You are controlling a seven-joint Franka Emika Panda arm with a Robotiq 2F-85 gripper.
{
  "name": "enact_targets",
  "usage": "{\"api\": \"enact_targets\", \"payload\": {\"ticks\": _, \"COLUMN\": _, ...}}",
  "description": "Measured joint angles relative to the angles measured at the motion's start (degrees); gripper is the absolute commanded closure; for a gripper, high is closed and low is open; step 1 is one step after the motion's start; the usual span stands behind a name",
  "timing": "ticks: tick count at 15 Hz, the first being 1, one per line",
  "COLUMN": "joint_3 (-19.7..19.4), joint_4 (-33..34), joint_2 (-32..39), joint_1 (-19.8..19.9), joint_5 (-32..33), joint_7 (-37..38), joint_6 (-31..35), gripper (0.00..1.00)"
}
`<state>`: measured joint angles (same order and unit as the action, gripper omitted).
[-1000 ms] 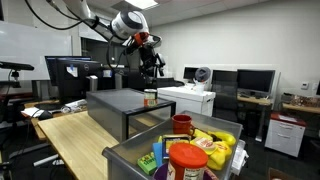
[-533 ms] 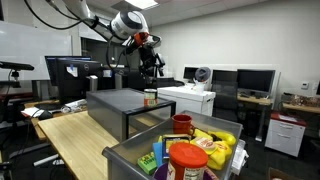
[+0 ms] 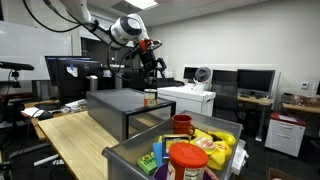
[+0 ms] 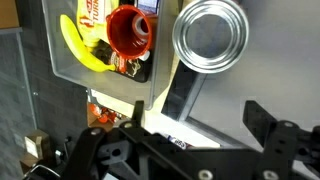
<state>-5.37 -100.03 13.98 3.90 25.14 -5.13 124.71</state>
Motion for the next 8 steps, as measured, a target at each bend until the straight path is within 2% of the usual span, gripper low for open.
{"api": "enact_targets", "payload": {"ticks": 4, "joint_3": 0.0, "joint_4": -3.9, "joint_2": -0.5, "joint_1": 1.4, "joint_5": -4.8, "joint_7": -5.6, "joint_6": 7.2, "gripper": 0.0}}
{"api": "enact_targets", "payload": {"ticks": 8, "joint_3": 0.0, "joint_4": -7.6, "joint_2": -2.4, "joint_1": 2.5, "joint_5": -8.5, "joint_7": -10.5, "joint_6": 11.1, "gripper": 0.0}}
